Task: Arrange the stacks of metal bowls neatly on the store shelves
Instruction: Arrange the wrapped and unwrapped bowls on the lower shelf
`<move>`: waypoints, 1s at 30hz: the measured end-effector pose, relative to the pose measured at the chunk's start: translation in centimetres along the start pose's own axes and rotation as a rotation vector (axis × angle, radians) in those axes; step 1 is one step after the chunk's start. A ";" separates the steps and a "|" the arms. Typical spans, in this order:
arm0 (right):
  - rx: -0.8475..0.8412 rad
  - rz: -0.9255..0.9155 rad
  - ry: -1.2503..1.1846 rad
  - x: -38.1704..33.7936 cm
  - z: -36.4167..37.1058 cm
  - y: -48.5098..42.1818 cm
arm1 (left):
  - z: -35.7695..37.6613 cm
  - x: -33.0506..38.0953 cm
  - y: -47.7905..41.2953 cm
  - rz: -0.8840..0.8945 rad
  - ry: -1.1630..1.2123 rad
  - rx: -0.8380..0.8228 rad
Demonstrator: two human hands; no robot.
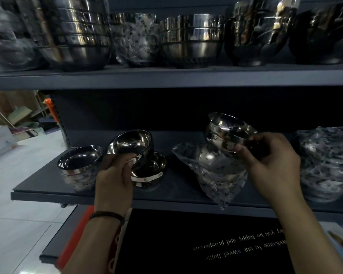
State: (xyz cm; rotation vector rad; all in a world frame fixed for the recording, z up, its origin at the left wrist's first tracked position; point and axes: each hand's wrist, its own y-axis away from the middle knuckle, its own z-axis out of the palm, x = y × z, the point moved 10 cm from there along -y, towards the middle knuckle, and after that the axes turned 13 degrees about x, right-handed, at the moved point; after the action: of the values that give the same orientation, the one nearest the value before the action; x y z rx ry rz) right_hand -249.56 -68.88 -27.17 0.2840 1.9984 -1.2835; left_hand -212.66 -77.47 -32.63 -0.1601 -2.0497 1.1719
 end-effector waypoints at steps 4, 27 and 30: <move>-0.055 -0.128 -0.053 -3.8 0.4 1.3 | -1.1 0.2 -0.4 0.003 0.024 0.039; -0.165 -0.206 -0.118 -7.2 17.7 11.6 | -6.7 -3.1 -0.7 -0.069 -0.048 0.236; -0.206 -0.180 -0.091 -6.9 19.8 12.1 | -6.7 -3.6 -0.7 -0.087 -0.038 0.230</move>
State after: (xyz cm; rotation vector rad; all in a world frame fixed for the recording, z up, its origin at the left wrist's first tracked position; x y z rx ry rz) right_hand -229.15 -78.77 -35.51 -0.0528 2.0947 -1.1636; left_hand -205.54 -74.89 -32.06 0.0630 -1.9167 1.3539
